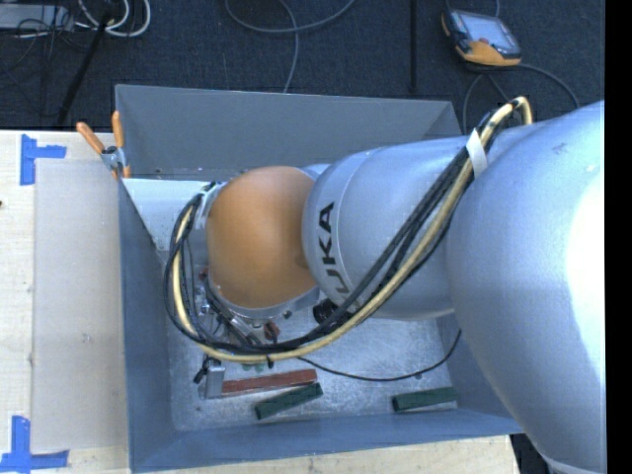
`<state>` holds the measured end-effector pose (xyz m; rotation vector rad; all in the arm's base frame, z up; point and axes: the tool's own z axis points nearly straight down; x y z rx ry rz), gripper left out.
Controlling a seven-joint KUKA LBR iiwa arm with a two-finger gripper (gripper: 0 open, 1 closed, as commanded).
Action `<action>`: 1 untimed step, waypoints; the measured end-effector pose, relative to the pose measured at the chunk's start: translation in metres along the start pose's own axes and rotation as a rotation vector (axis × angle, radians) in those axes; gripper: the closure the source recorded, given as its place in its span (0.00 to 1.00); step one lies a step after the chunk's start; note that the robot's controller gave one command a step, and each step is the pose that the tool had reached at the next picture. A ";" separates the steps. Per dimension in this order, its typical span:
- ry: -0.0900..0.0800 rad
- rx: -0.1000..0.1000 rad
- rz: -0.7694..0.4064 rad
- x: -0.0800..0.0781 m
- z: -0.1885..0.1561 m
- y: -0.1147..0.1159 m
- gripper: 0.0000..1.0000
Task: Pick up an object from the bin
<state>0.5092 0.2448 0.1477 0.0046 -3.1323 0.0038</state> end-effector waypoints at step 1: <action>-0.010 -0.003 -0.075 -0.011 0.079 -0.074 0.00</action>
Offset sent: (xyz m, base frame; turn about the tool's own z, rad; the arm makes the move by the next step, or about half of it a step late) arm 0.0093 -0.0717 -0.0777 -0.0795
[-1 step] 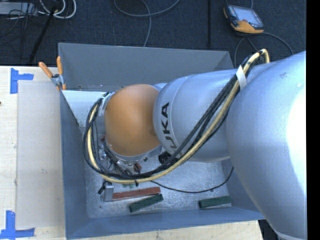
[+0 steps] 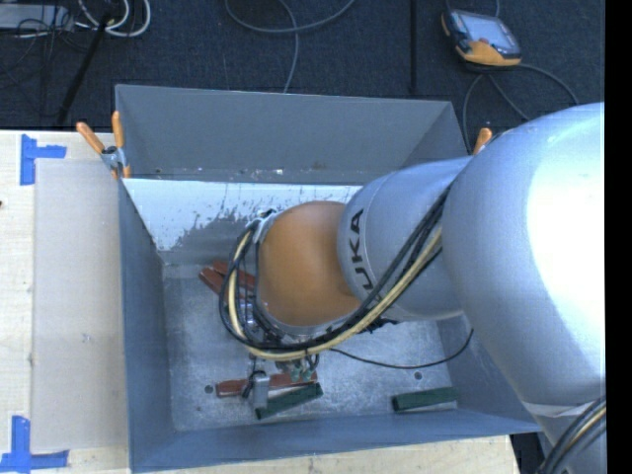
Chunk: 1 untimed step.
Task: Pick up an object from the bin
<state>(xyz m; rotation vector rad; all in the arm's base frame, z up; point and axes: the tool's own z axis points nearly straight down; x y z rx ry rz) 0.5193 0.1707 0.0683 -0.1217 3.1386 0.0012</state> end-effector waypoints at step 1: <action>0.004 0.004 0.009 0.032 -0.032 -0.067 0.00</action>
Offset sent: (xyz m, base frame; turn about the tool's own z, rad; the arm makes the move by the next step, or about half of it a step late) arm -0.0256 -0.0648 0.0317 0.0031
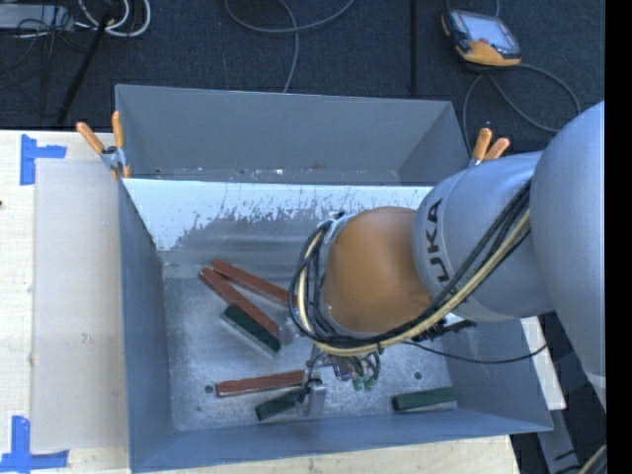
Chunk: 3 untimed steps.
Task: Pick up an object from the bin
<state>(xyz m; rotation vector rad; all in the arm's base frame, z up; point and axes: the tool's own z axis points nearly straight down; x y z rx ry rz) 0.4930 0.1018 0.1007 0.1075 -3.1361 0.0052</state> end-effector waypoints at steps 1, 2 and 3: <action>-0.005 -0.003 -0.167 0.019 0.001 0.025 0.00; -0.018 -0.005 -0.043 0.016 0.029 0.010 0.00; -0.013 -0.005 -0.038 0.013 0.028 0.010 0.00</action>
Offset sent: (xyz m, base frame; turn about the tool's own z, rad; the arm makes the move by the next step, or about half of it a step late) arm -0.0209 0.0235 -0.0007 -0.1695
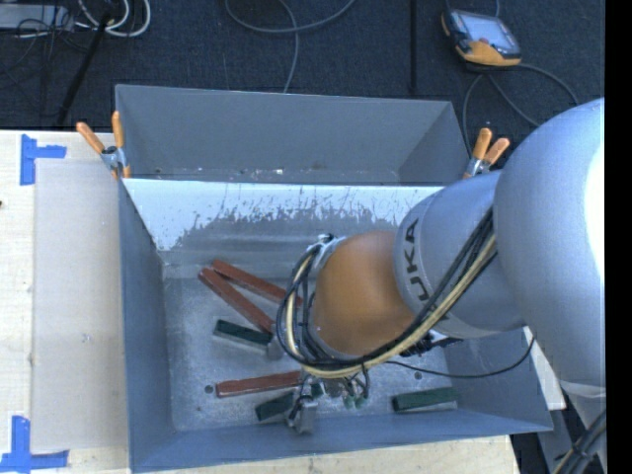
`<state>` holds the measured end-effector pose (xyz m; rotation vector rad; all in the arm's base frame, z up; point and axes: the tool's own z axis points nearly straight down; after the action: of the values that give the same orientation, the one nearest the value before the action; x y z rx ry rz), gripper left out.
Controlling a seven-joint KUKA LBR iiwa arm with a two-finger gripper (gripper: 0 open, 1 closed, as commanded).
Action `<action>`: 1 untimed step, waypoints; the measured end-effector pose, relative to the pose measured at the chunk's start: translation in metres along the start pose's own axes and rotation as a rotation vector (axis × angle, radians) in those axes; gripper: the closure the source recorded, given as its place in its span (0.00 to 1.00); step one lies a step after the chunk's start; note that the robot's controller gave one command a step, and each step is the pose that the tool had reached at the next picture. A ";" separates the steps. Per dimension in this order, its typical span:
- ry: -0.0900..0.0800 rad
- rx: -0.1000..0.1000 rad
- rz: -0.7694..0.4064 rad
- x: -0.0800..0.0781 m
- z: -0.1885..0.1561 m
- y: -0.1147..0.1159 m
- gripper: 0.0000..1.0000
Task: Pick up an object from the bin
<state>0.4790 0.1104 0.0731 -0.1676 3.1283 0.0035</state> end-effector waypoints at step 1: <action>0.006 0.000 0.001 0.001 0.000 0.000 1.00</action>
Offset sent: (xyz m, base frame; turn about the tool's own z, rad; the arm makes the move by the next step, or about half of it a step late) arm 0.0000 0.0000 0.0000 0.0000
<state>0.4776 0.1102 0.0726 -0.1660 3.1342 0.0022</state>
